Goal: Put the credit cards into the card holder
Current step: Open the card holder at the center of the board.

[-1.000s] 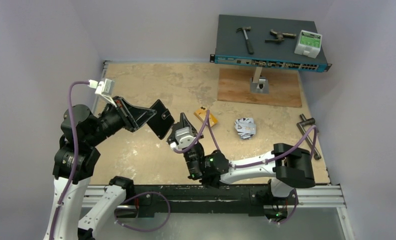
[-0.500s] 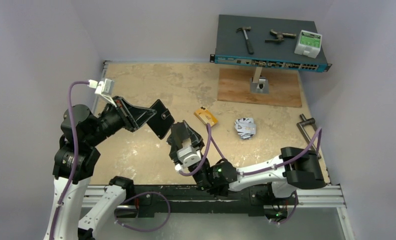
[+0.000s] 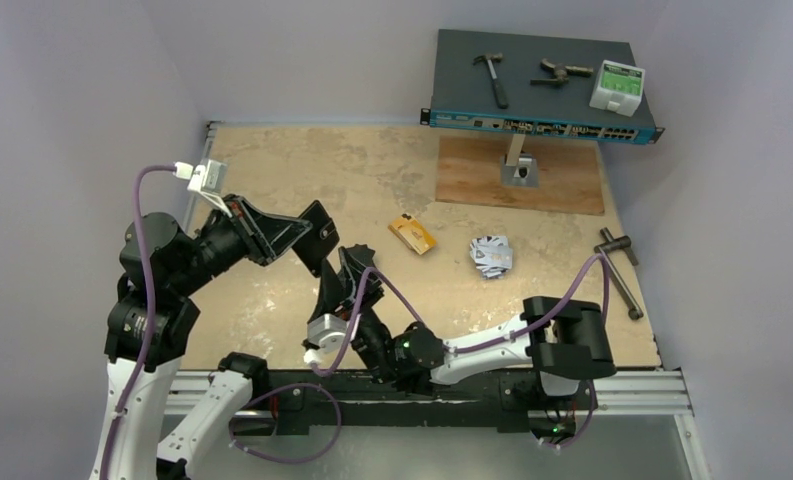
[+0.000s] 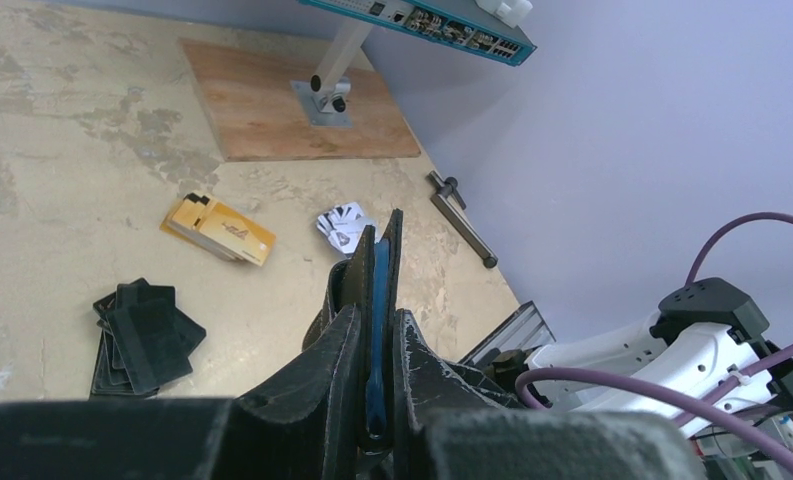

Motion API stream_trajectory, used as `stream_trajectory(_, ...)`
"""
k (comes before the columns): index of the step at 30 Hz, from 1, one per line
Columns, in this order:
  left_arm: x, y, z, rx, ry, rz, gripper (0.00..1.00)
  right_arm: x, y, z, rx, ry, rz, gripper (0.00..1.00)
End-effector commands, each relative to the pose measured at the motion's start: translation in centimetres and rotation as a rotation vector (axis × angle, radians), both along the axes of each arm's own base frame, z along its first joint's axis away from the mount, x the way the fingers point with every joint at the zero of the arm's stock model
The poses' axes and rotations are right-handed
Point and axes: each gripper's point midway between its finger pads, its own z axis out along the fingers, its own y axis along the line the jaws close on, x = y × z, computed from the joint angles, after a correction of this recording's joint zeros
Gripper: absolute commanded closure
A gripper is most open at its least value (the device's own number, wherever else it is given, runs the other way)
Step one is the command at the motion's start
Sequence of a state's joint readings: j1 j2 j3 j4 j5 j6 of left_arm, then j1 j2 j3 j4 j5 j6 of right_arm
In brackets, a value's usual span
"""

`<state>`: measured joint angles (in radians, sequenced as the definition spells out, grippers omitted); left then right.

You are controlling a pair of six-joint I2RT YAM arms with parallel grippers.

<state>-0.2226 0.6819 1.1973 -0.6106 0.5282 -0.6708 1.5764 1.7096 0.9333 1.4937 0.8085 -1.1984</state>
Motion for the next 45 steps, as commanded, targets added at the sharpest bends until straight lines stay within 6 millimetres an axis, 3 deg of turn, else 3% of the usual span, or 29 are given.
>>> stream_trajectory(1,-0.4,-0.3,1.2,-0.037,-0.035,-0.021,1.00,-0.8,-1.8,5.6,0.219,-0.109,-0.001,0.57)
stream_trajectory(12,-0.6,-0.4,1.2,-0.048,-0.033,-0.027,1.00,-1.2,-1.8,8.5,0.303,-0.168,-0.004,0.58)
stream_trajectory(25,-1.4,-0.3,2.5,-0.056,-0.060,-0.033,1.00,1.9,-3.6,7.6,0.332,-0.088,-0.101,0.58)
stream_trajectory(29,-1.5,-0.2,2.8,-0.056,-0.067,-0.033,1.00,2.5,-3.9,8.1,0.367,-0.043,-0.079,0.71)
stream_trajectory(33,-1.8,-0.2,3.1,-0.055,-0.077,-0.033,1.00,2.8,-3.9,8.8,0.386,0.006,-0.026,1.00)
stream_trajectory(45,-1.7,-0.2,2.9,-0.055,-0.073,-0.034,1.00,3.0,-5.1,8.9,0.430,0.037,-0.013,1.00)
